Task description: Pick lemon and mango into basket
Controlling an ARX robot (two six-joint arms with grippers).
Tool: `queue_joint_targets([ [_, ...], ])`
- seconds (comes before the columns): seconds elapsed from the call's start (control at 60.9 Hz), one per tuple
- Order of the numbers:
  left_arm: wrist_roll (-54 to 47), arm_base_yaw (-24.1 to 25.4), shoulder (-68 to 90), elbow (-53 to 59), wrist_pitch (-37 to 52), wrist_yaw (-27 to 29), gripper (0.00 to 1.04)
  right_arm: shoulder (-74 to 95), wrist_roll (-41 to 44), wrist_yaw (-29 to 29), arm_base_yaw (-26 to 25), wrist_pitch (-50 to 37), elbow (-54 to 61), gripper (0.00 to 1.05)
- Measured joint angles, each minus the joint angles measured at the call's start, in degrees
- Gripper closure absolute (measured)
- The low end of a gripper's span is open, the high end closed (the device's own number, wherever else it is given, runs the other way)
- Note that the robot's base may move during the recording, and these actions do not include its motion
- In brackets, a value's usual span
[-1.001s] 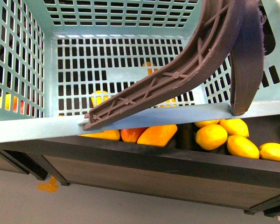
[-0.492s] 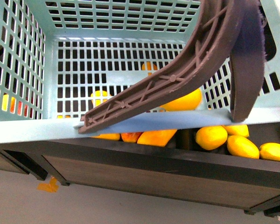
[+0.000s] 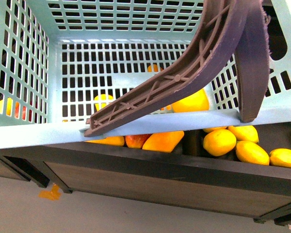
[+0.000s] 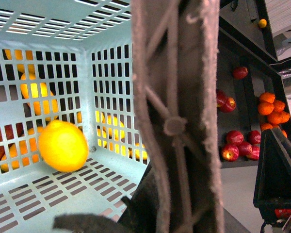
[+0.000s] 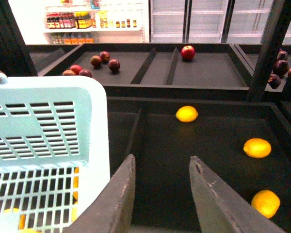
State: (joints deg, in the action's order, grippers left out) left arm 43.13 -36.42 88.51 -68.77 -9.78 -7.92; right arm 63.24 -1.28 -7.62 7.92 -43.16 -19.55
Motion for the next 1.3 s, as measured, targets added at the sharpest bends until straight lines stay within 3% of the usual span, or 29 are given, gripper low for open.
queue_joint_targets([
  [0.098, -0.02, -0.07, 0.00, 0.00, 0.00, -0.02, 1.00, -4.92, 0.92, 1.60, -1.73, -0.24, 5.25, 1.03],
  [0.492, -0.04, -0.07, 0.00, 0.00, 0.00, 0.17, 1.00, -18.58, 0.98, 7.50, -7.69, 4.76, 13.88, 1.02],
  [1.05, -0.02, -0.07, 0.00, 0.00, 0.00, 0.13, 1.00, -19.74, 1.05, 7.52, -7.74, 5.03, 14.43, 0.09],
  [1.296, 0.11, -0.81, 0.00, 0.00, 0.00, -1.22, 1.00, -19.85, 1.05, 7.48, -7.91, 5.03, 14.45, 0.09],
])
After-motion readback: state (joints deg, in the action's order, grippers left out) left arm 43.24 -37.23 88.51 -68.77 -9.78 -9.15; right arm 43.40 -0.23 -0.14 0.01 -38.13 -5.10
